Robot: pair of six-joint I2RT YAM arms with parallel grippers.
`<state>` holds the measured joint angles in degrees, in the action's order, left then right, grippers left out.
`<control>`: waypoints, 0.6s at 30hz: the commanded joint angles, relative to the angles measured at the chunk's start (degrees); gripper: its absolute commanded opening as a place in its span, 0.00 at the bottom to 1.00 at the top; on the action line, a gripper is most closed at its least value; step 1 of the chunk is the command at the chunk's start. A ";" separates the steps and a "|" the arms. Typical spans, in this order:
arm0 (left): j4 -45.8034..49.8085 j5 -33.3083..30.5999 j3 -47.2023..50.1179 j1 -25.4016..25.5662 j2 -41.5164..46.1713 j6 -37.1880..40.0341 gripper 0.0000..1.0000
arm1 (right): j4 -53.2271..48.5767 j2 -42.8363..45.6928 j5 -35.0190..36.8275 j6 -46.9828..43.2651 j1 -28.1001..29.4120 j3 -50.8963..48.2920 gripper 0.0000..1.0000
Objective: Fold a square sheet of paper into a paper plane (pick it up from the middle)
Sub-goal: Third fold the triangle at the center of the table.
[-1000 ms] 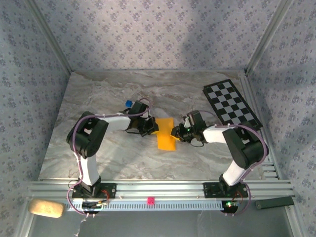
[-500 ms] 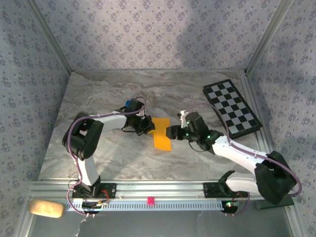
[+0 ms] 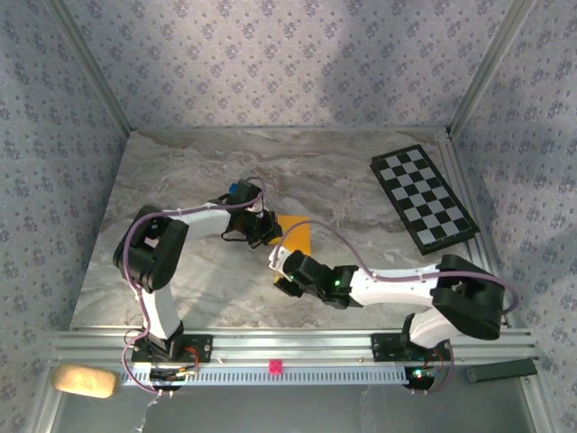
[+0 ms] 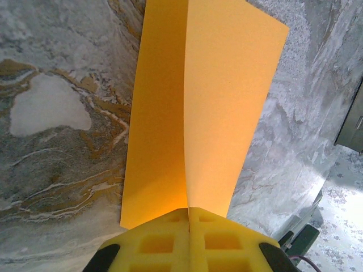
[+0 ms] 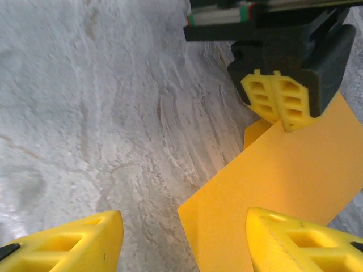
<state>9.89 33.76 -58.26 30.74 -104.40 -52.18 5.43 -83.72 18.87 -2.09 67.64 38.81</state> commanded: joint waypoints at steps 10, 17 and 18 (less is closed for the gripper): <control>0.65 1.14 -0.89 -0.51 1.56 -0.64 0.02 | 3.57 -5.40 13.51 -2.66 2.15 1.03 0.44; 0.65 0.96 -0.55 -0.50 1.68 -0.55 0.02 | 1.87 -4.84 13.91 -0.19 2.23 0.26 0.35; 0.58 0.91 -0.59 -0.53 1.66 -0.64 0.02 | 1.88 -4.71 13.91 -0.12 2.23 0.12 0.35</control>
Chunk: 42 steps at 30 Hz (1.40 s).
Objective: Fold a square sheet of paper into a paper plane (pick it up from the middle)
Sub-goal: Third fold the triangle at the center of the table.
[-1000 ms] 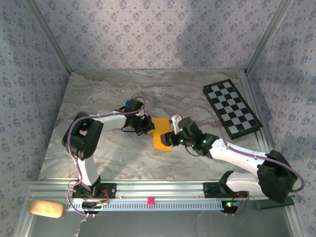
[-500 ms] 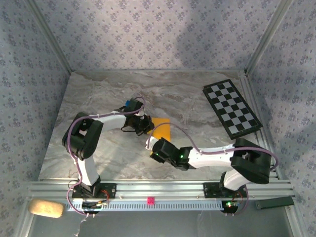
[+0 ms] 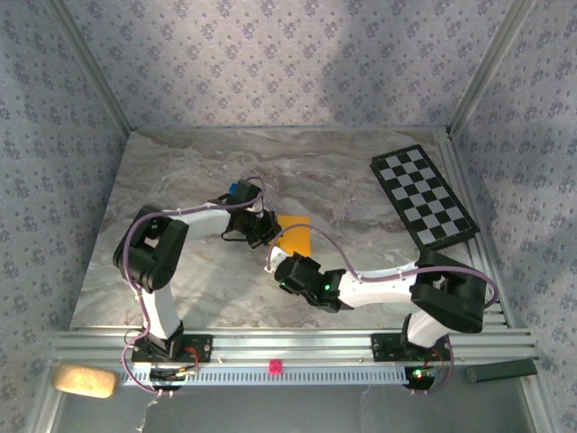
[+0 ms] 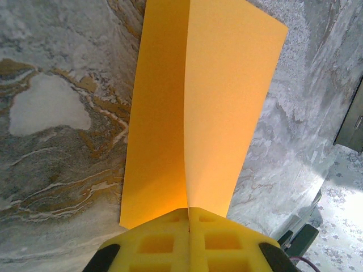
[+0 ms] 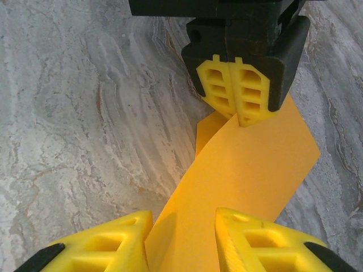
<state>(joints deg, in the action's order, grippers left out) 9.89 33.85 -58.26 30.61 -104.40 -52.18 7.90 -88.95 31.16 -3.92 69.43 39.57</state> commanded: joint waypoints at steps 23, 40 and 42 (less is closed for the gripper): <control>-0.30 -0.04 0.61 -0.60 3.49 0.08 0.19 | -0.08 2.50 -5.24 5.70 -2.56 -1.18 0.00; 5.58 -1.79 -4.75 -4.94 7.04 6.22 0.39 | -3.48 2.99 -45.50 24.51 -18.03 2.60 0.00; 5.93 -0.87 -6.19 -5.00 6.34 6.64 0.36 | -6.18 2.58 -48.11 26.27 -19.88 4.07 0.00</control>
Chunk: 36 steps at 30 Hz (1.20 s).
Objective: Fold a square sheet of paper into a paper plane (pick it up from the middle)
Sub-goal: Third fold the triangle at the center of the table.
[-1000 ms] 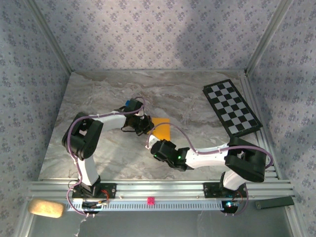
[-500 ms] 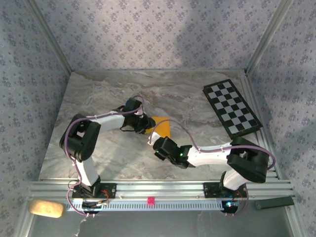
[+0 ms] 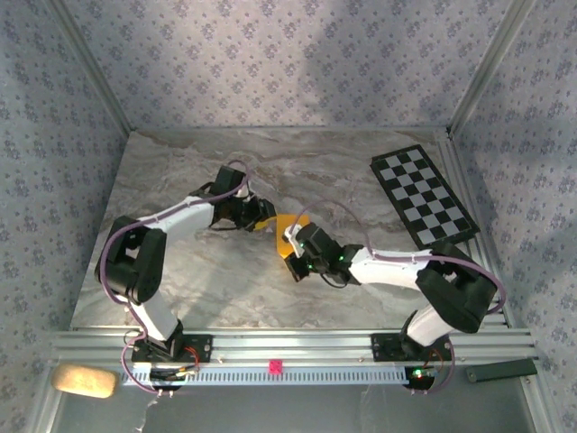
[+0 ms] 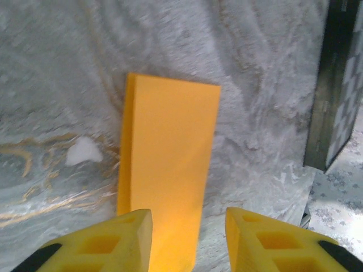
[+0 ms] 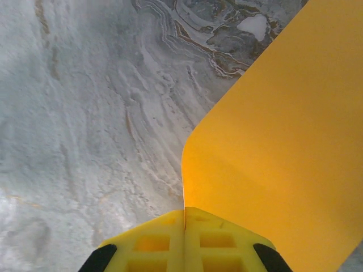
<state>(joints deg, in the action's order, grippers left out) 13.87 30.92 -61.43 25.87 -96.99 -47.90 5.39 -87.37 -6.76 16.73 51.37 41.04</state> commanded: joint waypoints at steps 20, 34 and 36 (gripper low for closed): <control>8.58 8.67 -16.40 0.83 -14.90 9.99 0.16 | 2.30 -3.14 -22.97 9.64 -6.08 2.30 0.00; 15.52 4.41 -21.06 3.74 -25.95 16.24 0.13 | 2.76 -5.98 -26.09 9.02 -7.91 2.20 0.00; 15.79 3.07 -20.60 3.88 -26.39 16.45 0.12 | 3.26 -6.92 -26.67 9.11 -7.93 2.20 0.00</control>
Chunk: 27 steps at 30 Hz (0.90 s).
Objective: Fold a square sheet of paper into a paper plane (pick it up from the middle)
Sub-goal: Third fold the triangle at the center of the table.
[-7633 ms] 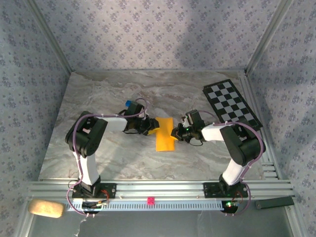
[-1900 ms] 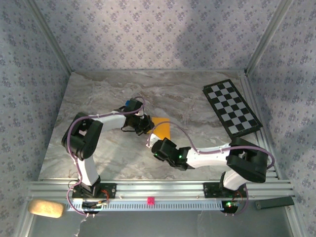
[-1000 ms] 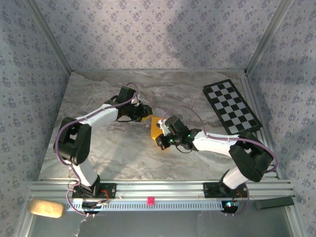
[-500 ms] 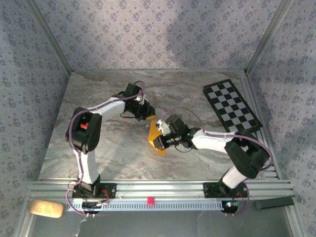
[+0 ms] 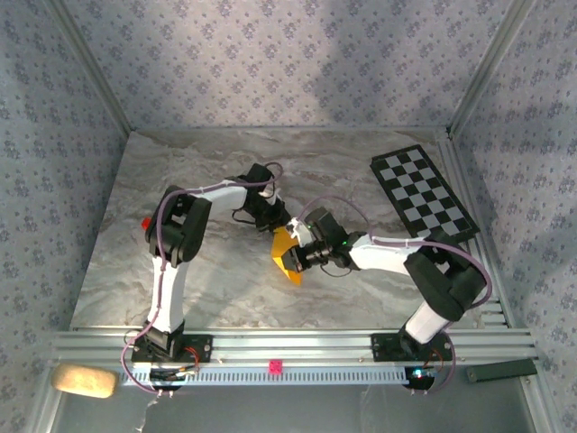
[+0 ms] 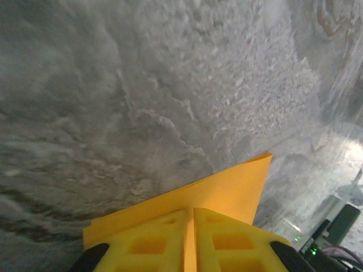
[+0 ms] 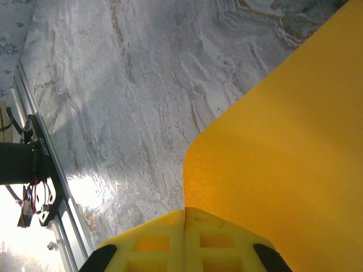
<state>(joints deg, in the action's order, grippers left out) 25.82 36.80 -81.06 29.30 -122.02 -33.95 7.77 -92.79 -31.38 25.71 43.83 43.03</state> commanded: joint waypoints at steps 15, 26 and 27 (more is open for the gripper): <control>3.78 -4.84 0.64 0.52 -1.31 2.99 0.10 | -1.36 -3.17 -2.60 -0.14 -3.79 0.36 0.01; 3.11 -5.86 1.45 0.50 -0.94 1.36 0.10 | -1.90 -4.32 -6.21 -2.33 -7.40 0.32 0.01; 3.18 -5.85 1.34 0.55 -0.94 1.40 0.10 | -1.87 -4.35 -6.32 -2.43 -7.51 0.30 0.01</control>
<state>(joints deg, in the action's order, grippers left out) 26.30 35.48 -81.17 29.43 -122.02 -32.18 7.68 -96.16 -35.86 24.88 36.82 43.05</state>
